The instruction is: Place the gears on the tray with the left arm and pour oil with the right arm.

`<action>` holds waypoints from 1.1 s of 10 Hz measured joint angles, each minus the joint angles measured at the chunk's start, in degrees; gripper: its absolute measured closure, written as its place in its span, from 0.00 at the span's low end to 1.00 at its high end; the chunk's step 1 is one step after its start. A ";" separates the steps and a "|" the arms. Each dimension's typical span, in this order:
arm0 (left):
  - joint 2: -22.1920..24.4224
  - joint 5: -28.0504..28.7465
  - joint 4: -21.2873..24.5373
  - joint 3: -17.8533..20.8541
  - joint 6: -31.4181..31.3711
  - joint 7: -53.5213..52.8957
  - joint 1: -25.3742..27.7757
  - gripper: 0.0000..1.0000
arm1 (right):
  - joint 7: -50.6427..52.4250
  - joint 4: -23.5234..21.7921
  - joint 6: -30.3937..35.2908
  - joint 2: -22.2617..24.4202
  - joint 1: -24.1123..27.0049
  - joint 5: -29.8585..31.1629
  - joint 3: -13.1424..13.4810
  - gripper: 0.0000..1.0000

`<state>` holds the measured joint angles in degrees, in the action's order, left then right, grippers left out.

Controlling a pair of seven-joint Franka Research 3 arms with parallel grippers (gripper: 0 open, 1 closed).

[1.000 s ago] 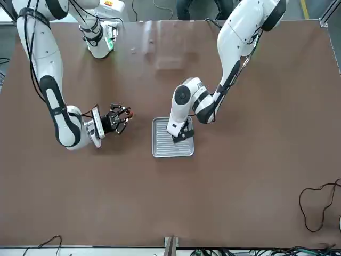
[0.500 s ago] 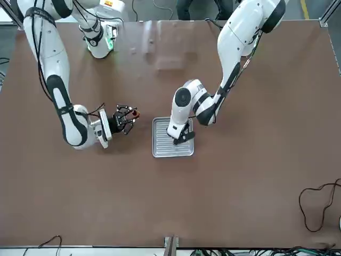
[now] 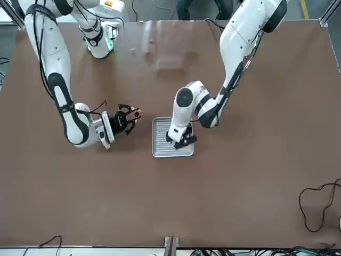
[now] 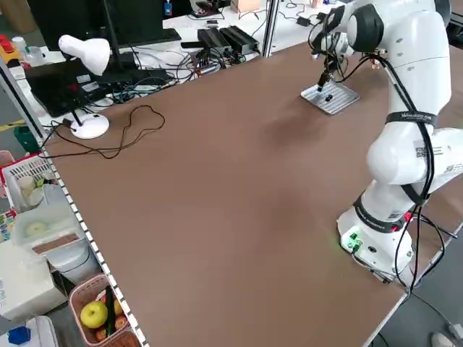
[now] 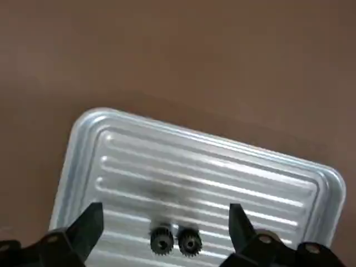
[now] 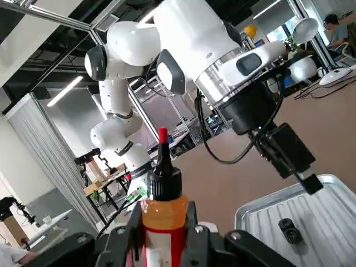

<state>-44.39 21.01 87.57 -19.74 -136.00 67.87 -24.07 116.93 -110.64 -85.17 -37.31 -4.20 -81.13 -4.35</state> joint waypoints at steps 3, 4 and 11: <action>5.63 -0.88 -0.63 -0.03 6.38 -14.65 7.93 0.00 | -6.25 -0.07 -4.34 1.54 -2.57 -1.51 -0.03 0.68; 7.99 -3.19 -0.67 -0.01 8.09 -20.37 10.65 0.00 | -7.82 -0.13 -5.57 1.97 -3.62 -2.87 -0.04 0.68; 20.39 -16.29 -0.75 5.33 18.41 -47.73 22.27 0.00 | -19.52 -0.32 -10.66 2.28 -11.07 -11.67 -0.08 0.68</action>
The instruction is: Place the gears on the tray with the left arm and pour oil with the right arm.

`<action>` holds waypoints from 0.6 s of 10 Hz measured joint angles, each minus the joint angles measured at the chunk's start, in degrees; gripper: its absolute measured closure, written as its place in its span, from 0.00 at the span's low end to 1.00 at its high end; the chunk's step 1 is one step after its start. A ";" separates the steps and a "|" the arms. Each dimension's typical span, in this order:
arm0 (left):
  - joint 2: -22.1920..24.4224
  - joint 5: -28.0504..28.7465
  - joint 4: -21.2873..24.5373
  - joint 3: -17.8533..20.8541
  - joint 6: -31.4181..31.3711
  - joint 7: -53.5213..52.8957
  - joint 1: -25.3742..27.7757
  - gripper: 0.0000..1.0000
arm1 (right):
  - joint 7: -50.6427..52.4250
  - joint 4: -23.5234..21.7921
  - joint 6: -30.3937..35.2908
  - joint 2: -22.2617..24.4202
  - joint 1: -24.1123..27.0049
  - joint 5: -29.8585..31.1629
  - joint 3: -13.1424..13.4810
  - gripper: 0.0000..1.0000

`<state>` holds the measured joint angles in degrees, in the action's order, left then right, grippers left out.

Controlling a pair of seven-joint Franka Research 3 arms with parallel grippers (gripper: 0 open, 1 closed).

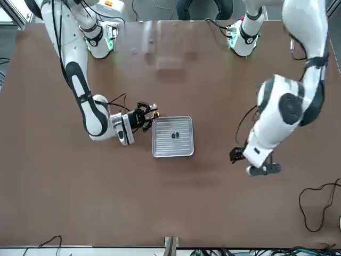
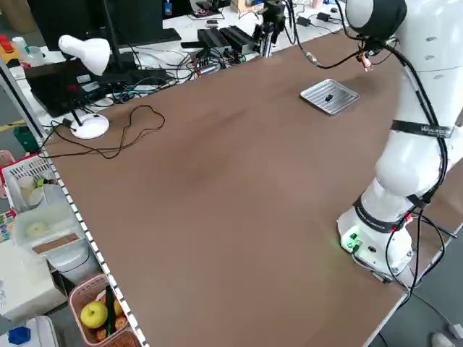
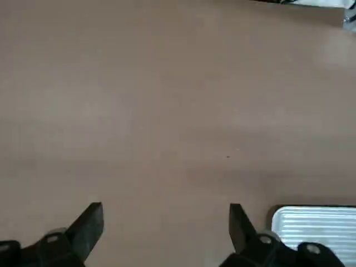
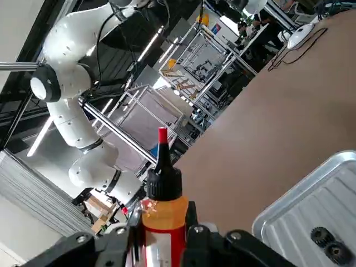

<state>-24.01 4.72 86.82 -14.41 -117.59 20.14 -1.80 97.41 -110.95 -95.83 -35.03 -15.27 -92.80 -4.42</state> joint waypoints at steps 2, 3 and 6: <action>3.63 -1.37 -0.08 4.09 5.12 -4.79 0.98 0.00 | -3.44 -0.01 -1.19 0.01 -0.76 -1.29 0.01 0.68; 4.89 -1.40 -0.82 4.63 8.09 -5.45 2.12 0.00 | -6.57 -0.01 -1.23 0.01 -0.83 -1.42 0.02 0.68; 7.31 -1.40 -4.38 4.73 13.76 -9.58 3.59 0.00 | -14.40 -0.01 -1.38 0.02 -1.47 -1.53 0.01 0.68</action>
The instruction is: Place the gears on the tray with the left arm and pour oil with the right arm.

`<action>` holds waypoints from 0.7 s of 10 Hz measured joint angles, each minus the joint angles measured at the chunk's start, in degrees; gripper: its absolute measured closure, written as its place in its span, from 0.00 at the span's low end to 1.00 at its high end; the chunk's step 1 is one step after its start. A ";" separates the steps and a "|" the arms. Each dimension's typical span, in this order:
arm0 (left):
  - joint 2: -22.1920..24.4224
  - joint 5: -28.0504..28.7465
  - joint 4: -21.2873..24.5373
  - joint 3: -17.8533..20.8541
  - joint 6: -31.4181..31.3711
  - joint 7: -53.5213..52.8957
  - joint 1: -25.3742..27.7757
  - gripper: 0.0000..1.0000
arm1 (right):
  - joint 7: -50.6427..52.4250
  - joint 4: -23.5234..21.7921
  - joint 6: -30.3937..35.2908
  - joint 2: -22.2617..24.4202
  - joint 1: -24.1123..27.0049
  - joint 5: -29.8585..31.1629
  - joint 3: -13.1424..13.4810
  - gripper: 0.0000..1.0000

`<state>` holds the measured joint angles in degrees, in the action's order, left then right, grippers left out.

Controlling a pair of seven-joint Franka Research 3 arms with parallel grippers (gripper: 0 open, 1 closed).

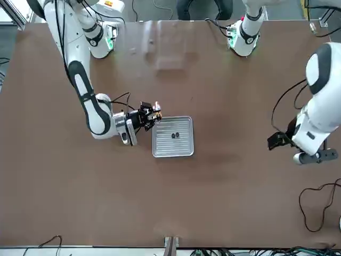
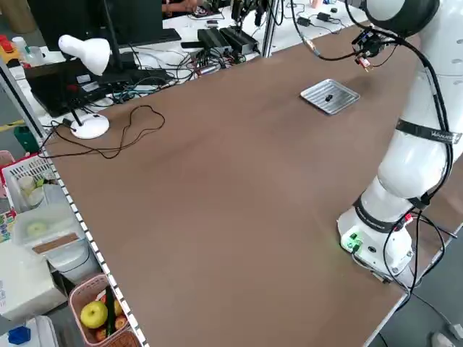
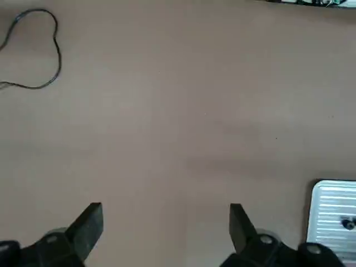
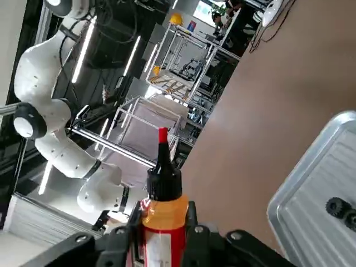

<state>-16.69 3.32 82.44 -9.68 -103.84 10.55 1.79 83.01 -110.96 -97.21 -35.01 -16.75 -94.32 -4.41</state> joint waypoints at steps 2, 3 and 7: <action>1.54 -0.01 -0.04 0.10 2.88 -5.53 2.80 0.00 | -4.76 0.08 -1.21 0.02 -1.02 -0.12 -0.01 0.68; 2.11 -0.05 -0.07 0.10 4.20 -6.98 4.39 0.00 | -7.32 0.15 -1.27 0.06 -1.40 -0.20 -0.01 0.68; 5.27 -0.06 0.01 0.10 8.84 -8.47 6.52 0.00 | -15.73 0.89 -1.31 0.14 -2.68 -2.21 -0.02 0.68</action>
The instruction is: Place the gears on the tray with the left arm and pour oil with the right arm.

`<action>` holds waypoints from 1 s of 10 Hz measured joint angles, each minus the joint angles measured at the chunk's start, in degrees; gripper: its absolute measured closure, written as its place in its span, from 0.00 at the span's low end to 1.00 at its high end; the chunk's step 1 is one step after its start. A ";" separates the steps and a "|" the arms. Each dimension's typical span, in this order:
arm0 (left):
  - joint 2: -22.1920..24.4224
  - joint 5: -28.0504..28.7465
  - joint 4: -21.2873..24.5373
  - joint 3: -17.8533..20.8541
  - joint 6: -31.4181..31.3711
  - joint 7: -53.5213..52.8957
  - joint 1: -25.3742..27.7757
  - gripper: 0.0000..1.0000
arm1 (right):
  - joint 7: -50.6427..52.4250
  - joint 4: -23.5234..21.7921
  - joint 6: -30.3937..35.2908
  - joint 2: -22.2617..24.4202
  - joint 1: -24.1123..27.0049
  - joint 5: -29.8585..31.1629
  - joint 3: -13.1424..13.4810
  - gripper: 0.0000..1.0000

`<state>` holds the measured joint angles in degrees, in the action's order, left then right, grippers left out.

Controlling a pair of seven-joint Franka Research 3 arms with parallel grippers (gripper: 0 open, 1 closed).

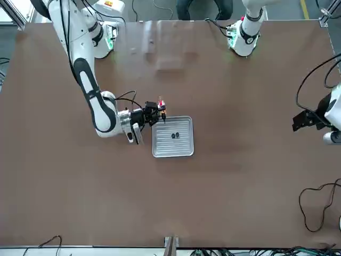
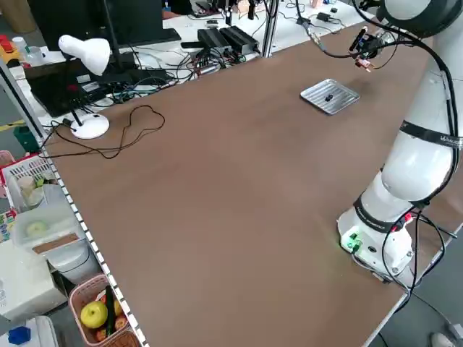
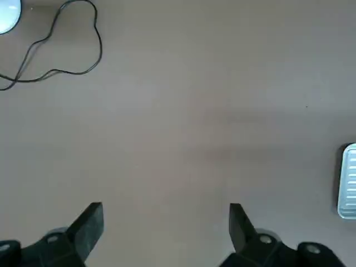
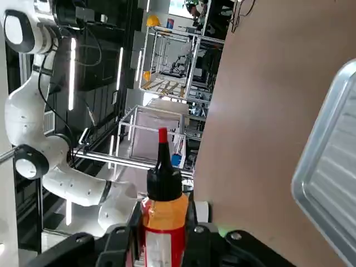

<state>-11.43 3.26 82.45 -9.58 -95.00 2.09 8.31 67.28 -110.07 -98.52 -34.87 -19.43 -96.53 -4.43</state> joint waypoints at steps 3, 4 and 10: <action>3.22 0.00 1.06 -0.05 1.09 -0.16 0.17 0.00 | -7.03 0.37 -0.20 0.01 -0.98 -1.26 0.00 0.68; 4.63 0.00 1.39 -0.07 1.89 -0.16 0.16 0.00 | -10.48 0.54 -0.30 0.01 -1.18 -1.33 0.00 0.68; 5.91 -0.06 2.41 -0.73 2.10 -0.14 0.00 0.00 | -28.43 1.03 -3.52 -1.12 -1.85 -1.37 0.02 0.68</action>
<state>-5.51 3.20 84.86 -10.32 -92.90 1.95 8.31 38.84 -109.05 -102.04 -35.99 -21.27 -97.90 -4.41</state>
